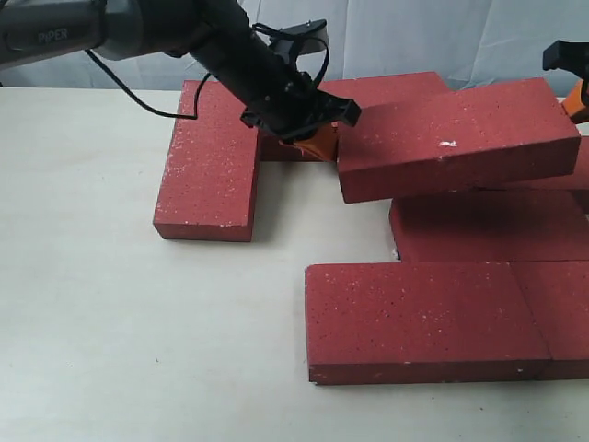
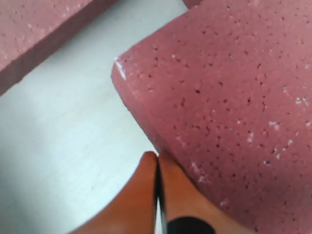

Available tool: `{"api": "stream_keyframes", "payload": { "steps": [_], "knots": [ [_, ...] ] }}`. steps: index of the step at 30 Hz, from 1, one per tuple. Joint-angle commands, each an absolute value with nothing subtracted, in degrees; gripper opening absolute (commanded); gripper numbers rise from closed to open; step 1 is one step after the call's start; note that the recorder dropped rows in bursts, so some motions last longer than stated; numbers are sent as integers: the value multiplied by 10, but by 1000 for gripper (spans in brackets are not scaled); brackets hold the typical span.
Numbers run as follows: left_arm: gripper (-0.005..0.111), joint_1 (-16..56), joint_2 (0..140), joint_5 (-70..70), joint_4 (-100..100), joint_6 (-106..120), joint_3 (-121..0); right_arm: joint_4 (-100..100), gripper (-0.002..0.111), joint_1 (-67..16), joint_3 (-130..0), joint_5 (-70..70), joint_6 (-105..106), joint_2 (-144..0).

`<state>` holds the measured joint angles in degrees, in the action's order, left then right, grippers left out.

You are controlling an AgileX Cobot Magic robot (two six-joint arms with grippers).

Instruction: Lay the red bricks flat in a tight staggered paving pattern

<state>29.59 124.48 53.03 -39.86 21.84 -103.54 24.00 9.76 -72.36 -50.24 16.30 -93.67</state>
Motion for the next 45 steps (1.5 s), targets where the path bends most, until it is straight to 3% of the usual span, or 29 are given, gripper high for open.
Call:
{"api": "stream_keyframes", "payload": {
  "steps": [1, 15, 31, 45],
  "knots": [
    [0, 312, 1235, 525, -439, 230, -1004, 277, -1, 59, -715, -509, 159, -943],
    [0, 307, 1235, 496, -281, 210, -962, 290, -1, -73, -698, -438, 159, -999],
    [0, 210, 1236, 569, -234, 205, -962, 328, -1, -190, -701, -328, 159, -1104],
    [0, 127, 1236, 635, -164, 163, -957, 297, -1, -201, -736, -288, 159, -1134]
  ]
}}
